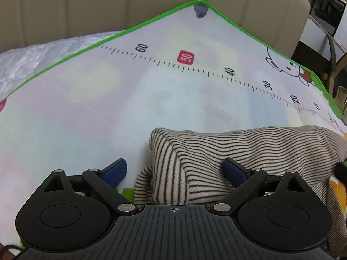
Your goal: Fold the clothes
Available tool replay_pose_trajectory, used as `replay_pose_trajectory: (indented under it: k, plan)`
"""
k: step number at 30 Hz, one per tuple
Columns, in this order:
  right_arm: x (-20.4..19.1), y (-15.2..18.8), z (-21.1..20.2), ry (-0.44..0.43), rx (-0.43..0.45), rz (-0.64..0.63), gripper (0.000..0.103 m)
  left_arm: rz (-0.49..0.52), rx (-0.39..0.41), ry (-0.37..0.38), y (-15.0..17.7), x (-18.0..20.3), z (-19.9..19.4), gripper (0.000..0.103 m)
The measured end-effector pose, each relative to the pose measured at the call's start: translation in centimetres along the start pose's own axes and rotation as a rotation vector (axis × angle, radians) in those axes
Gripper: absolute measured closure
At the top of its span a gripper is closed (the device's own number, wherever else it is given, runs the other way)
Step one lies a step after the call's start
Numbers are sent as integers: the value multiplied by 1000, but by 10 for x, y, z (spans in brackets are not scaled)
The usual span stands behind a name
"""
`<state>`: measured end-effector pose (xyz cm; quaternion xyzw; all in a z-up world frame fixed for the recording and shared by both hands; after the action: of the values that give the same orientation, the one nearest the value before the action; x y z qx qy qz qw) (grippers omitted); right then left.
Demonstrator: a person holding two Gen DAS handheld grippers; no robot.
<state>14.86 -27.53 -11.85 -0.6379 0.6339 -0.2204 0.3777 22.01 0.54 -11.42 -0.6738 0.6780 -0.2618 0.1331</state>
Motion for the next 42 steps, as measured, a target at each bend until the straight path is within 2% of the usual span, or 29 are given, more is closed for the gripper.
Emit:
replay_pose_trajectory:
  k: [3, 5, 8, 14, 17, 20, 23, 27, 29, 31, 33, 34, 37, 38, 39, 40, 41, 42]
  plan:
    - [17, 22, 27, -4, -123, 118, 1, -46, -34, 20, 3, -6, 5, 0]
    - [16, 28, 25, -6, -98, 94, 0, -96, -57, 39, 5, -11, 11, 0]
    - [16, 29, 26, -7, -118, 84, 0, -103, -69, 40, 5, -11, 15, 0]
    - [26, 14, 29, -91, -261, 109, 1, -94, -48, 36, 9, -9, 18, 0]
    - [43, -5, 18, -117, -253, 239, 5, -97, -46, 51, 9, -10, 18, 0]
    - [68, -17, 0, -54, -214, 284, 5, -98, -47, 48, 9, -9, 18, 0]
    - [80, -18, -19, 14, -188, 242, 5, -94, -44, 39, 9, -8, 18, 0]
    - [64, -26, -44, 62, -92, 113, 5, -114, -39, 42, 9, -10, 12, 0]
    - [49, -32, -50, 61, -63, 40, 11, -143, -25, 52, 10, -13, 1, 0]
    - [38, -37, -44, 78, -72, 3, 45, -134, 22, 59, 9, -13, -13, 2]
    - [35, -38, -31, 79, -101, 22, 47, -117, 60, 35, 8, -12, -24, 16]
    - [34, -38, -22, 80, -109, 33, 47, -114, 60, 28, 8, -12, -26, 28]
    - [31, -35, 6, 67, -148, 42, 46, -125, 32, 40, 12, -11, -19, 30]
    - [31, -33, 15, 62, -161, 39, 46, -122, 24, 38, 14, -11, -16, 33]
    - [28, -32, 20, 55, -164, 16, 57, -118, 22, 40, 15, -9, -16, 37]
    - [25, -32, 25, 48, -166, -10, 65, -114, 25, 49, 15, -7, -17, 45]
    - [22, -38, 27, 54, -151, -49, 67, -108, 28, 58, 15, -4, -19, 53]
    - [19, -43, 28, 59, -135, -88, 73, -98, 30, 59, 16, 0, -21, 55]
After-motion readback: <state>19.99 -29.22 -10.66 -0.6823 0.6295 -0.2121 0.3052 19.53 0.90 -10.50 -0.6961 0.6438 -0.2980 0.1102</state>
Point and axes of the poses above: each gripper's, at about its wrist camera, not at the fingertips, and z roughly the way its jaws point, x to its right, y to its underside, the point moved 7 cm from there along z, roughly the way its jaws point, and after that the axes turned 4 degrees about -x, right-handed, at the moved point
